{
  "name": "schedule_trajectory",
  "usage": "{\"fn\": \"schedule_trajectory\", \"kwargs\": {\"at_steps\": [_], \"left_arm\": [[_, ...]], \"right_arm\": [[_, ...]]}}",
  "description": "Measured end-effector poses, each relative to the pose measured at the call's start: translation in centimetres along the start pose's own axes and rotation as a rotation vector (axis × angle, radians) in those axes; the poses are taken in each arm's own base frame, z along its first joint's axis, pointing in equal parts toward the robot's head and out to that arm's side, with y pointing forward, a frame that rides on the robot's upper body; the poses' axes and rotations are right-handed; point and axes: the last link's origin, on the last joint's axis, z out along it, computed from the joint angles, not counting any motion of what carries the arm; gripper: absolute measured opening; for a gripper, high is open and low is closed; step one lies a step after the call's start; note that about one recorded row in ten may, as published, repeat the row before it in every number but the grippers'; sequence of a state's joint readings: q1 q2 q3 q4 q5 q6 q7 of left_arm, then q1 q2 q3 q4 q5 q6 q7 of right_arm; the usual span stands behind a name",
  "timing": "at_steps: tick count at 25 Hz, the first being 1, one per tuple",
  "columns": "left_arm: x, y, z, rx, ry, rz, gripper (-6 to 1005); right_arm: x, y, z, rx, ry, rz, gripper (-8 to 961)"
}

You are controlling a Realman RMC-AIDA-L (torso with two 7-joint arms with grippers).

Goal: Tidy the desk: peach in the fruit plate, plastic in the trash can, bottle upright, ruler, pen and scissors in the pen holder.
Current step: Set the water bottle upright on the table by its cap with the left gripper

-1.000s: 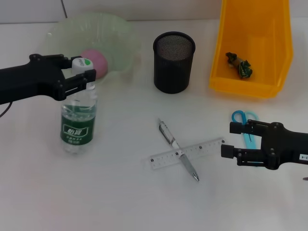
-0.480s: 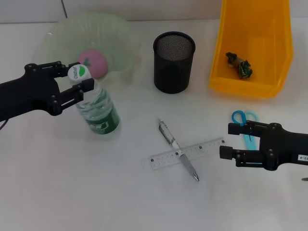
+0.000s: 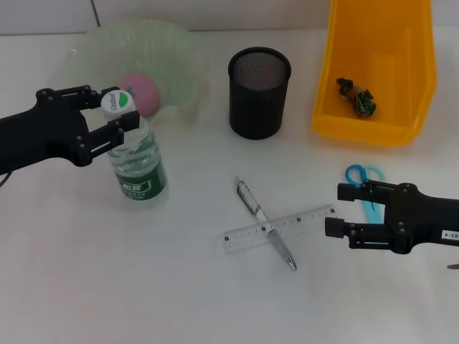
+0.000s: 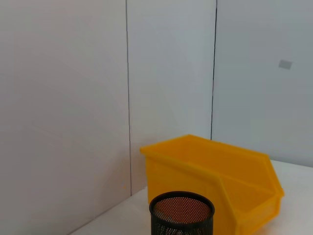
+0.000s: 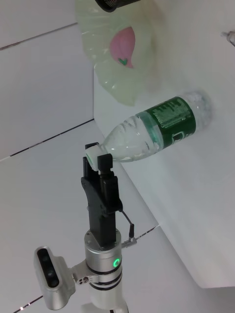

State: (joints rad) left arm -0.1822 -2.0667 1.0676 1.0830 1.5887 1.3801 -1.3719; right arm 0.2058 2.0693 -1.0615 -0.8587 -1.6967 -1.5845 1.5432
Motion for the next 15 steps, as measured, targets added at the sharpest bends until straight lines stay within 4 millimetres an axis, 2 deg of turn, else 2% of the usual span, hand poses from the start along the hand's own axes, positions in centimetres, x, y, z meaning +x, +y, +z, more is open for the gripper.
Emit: {"fn": "schedule_trajectory", "kwargs": {"at_steps": [15], "left_arm": [[0.55, -0.94, 0.10, 0.038, 0.012, 0.017, 500]], "right_arm": [[-0.15, 0.11, 0.01, -0.011, -0.003, -0.003, 839]]}}
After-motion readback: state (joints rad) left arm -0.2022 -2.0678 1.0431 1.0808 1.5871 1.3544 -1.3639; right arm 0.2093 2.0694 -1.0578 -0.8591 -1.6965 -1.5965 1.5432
